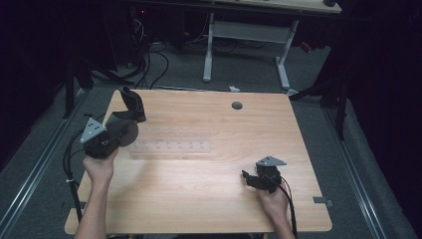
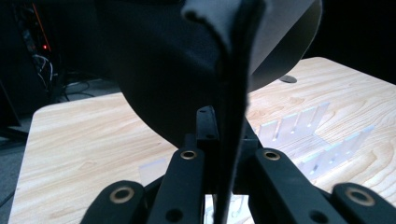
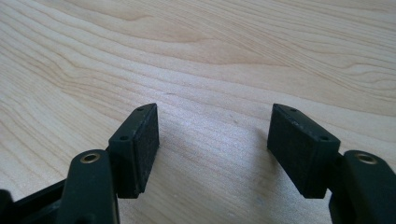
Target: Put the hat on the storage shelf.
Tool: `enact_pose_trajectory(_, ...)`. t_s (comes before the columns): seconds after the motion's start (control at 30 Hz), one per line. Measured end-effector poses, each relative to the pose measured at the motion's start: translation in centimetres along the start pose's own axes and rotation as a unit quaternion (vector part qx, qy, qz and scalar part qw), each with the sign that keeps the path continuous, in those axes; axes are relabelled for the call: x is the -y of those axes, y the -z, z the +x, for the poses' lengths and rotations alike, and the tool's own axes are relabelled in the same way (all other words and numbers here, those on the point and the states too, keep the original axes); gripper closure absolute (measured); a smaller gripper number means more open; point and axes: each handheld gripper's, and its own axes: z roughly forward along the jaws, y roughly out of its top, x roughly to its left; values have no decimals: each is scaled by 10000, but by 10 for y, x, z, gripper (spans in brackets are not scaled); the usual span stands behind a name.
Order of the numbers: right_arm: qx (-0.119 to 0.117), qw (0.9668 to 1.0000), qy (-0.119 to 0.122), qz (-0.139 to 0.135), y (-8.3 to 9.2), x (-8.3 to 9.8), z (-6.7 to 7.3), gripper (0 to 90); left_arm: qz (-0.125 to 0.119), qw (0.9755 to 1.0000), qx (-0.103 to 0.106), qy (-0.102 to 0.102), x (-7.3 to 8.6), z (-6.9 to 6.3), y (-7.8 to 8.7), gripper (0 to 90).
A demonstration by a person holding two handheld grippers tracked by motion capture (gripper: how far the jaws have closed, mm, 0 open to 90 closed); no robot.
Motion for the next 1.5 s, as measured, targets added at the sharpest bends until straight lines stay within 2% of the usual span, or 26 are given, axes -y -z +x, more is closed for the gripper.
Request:
enact_pose_trajectory(0.33, 0, 10000, -1, -1, 0, 0, 0, 343, 16, 9999, -145, -21, 5, 8, -9, 859)
enact_pose_trajectory(0.7, 0, 10000, 1, -1, 0, 0, 0, 343, 76, 9997, -218, -15, 9, 10, -13, 859)
enact_pose_trajectory(0.83, 0, 10000, -1, -1, 0, 0, 0, 343, 132, 9996, -214, -111, 15, 9, -17, 859)
enact_pose_trajectory(1.27, 6, 10000, -4, 0, 0, 0, 0, 343, 222, 9991, -256, -236, 23, 8, -20, 857)
enact_pose_trajectory(1.5, 1, 10000, -8, 5, 0, 0, 0, 341, 207, 9992, -341, -88, 31, 17, -16, 856)
